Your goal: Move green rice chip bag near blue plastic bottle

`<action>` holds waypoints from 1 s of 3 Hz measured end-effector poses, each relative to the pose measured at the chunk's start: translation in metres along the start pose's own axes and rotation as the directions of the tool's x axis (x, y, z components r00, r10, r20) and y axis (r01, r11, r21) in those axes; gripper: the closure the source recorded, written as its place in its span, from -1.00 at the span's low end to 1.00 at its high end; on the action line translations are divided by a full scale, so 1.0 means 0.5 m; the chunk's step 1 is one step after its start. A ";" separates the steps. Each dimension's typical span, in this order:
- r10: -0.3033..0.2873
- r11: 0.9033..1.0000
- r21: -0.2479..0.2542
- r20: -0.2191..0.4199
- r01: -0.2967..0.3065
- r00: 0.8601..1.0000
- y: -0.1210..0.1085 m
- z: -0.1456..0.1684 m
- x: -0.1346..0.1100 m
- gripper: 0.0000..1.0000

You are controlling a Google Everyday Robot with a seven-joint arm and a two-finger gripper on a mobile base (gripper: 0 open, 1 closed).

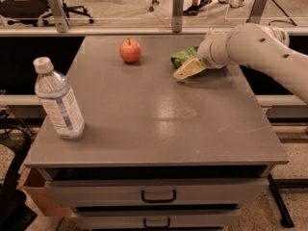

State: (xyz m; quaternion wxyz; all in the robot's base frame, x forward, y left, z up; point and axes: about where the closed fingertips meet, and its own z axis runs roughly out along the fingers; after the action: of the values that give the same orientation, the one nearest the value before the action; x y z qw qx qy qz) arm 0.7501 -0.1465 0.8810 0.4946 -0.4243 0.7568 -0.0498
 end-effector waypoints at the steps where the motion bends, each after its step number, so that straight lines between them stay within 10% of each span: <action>1: -0.011 1.000 0.014 -0.042 0.012 0.999 -0.004 -0.006 0.017 -0.90; 3: -0.012 1.000 0.010 -0.042 0.012 0.999 0.001 -0.001 0.016 -0.06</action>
Offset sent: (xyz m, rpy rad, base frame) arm -0.0022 -0.0072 -0.0033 -0.0320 0.0114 -0.0224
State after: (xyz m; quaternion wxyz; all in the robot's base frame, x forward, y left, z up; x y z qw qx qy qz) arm 0.7481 -0.1520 0.8755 0.4807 -0.4252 0.7641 -0.0655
